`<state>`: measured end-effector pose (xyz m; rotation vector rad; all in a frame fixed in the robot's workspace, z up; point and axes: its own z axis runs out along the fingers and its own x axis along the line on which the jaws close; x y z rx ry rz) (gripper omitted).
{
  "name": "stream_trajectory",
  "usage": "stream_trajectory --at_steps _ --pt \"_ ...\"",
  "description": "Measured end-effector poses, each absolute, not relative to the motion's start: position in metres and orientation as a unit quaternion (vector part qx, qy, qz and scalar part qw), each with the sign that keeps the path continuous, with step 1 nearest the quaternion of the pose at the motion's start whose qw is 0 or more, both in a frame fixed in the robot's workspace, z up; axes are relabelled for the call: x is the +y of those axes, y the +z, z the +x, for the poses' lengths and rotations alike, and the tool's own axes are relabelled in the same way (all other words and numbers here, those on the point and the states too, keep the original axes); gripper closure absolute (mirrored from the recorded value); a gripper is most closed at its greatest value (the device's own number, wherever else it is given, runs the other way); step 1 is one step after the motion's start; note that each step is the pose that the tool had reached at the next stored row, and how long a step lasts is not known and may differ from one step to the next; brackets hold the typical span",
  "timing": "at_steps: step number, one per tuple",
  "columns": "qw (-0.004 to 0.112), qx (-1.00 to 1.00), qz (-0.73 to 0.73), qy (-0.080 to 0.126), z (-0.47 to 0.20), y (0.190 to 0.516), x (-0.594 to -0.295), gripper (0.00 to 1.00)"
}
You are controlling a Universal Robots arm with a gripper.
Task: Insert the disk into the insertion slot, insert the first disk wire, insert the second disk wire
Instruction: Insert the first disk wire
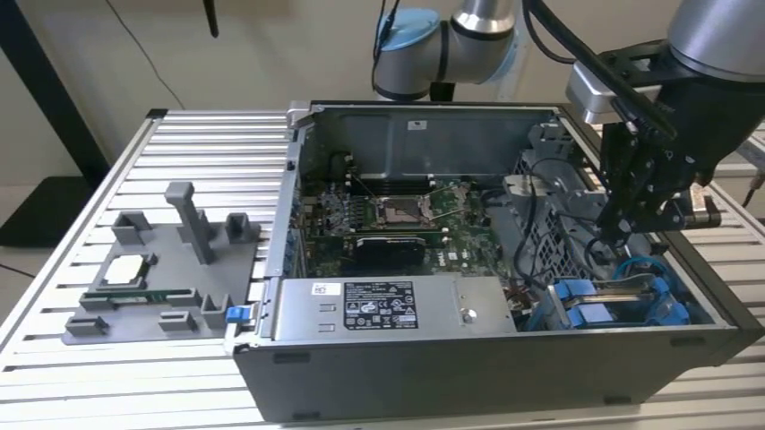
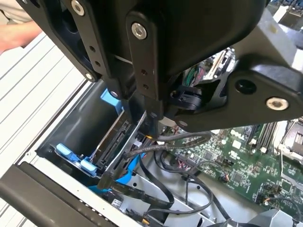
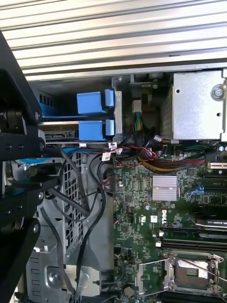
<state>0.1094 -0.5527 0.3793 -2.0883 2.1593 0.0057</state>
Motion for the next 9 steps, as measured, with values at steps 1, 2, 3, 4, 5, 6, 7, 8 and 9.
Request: stream_trajectory --at_steps 1,2,3,4,5,6,7,8,9 --pt "0.069 0.717 -0.694 0.002 0.1094 0.3792 -0.5527 1.00" --pt "0.069 0.717 -0.694 0.002 0.1094 0.3792 -0.5526 1.00" --pt "0.069 0.717 -0.694 0.002 0.1094 0.3793 -0.5526 1.00" --pt "0.069 0.717 -0.694 0.002 0.1094 0.3793 -0.5526 1.00" --pt "0.069 0.717 -0.694 0.002 0.1094 0.3793 -0.5525 1.00" --pt "0.069 0.717 -0.694 0.002 0.1094 0.3793 -0.5524 1.00" --pt "0.069 0.717 -0.694 0.002 0.1094 0.3793 -0.5524 1.00" --pt "0.069 0.717 -0.694 0.002 0.1094 0.3793 -0.5524 1.00" --pt "0.069 0.717 -0.694 0.002 0.1094 0.3793 -0.5525 1.00"
